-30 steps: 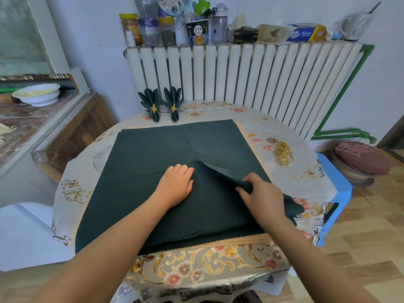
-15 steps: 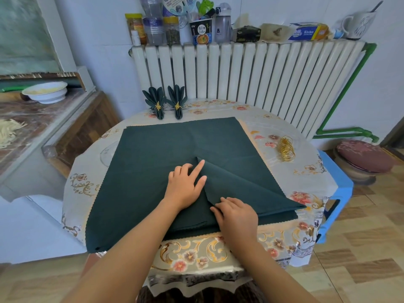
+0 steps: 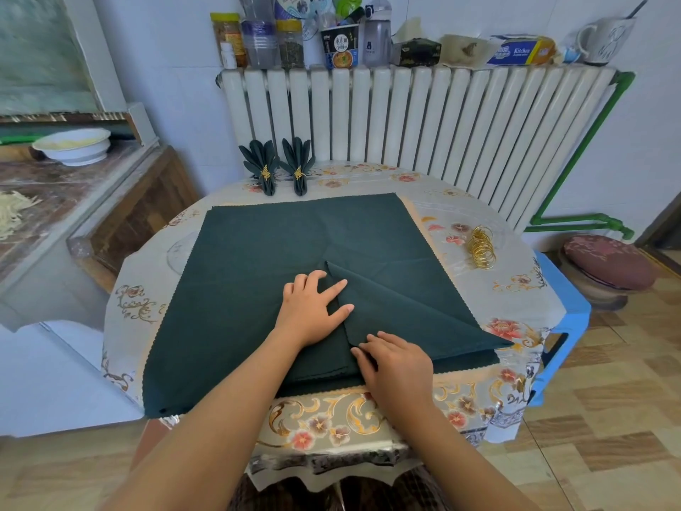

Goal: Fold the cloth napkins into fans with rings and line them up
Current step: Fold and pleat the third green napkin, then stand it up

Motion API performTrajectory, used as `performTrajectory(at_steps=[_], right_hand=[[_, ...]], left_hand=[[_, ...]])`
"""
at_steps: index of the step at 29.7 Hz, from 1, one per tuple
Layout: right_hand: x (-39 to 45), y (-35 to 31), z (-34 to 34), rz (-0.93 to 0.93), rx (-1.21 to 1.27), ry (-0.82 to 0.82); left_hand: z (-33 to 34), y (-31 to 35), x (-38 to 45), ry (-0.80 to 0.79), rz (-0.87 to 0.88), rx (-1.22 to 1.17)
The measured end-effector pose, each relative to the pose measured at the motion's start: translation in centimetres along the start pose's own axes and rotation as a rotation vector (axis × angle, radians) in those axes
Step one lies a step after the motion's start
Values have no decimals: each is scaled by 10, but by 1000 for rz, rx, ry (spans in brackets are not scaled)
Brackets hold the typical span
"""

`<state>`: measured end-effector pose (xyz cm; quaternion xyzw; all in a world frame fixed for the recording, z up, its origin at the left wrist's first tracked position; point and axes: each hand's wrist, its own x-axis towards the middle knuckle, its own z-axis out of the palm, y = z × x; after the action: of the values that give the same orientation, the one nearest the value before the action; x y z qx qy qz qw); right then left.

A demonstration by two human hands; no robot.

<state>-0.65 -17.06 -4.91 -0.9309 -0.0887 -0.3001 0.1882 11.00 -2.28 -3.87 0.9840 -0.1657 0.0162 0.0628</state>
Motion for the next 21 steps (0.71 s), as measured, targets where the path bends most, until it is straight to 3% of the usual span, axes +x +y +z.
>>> performTrajectory(at_steps=[3,10,15,21], right_hand=[[1,-4,-4,9,23,-37],[-1,-2,-6,-13,352,-217],[0,0,-3,-112,258,-193],[-2,7,-6,-162,211,-220]], left_hand=[[0,1,0,-2,-3,-5],[-2,1,0,-14,-11,-21],[-9,-1,-5,-63,11,-160],[-31,-26,-55,-150,183,-313]])
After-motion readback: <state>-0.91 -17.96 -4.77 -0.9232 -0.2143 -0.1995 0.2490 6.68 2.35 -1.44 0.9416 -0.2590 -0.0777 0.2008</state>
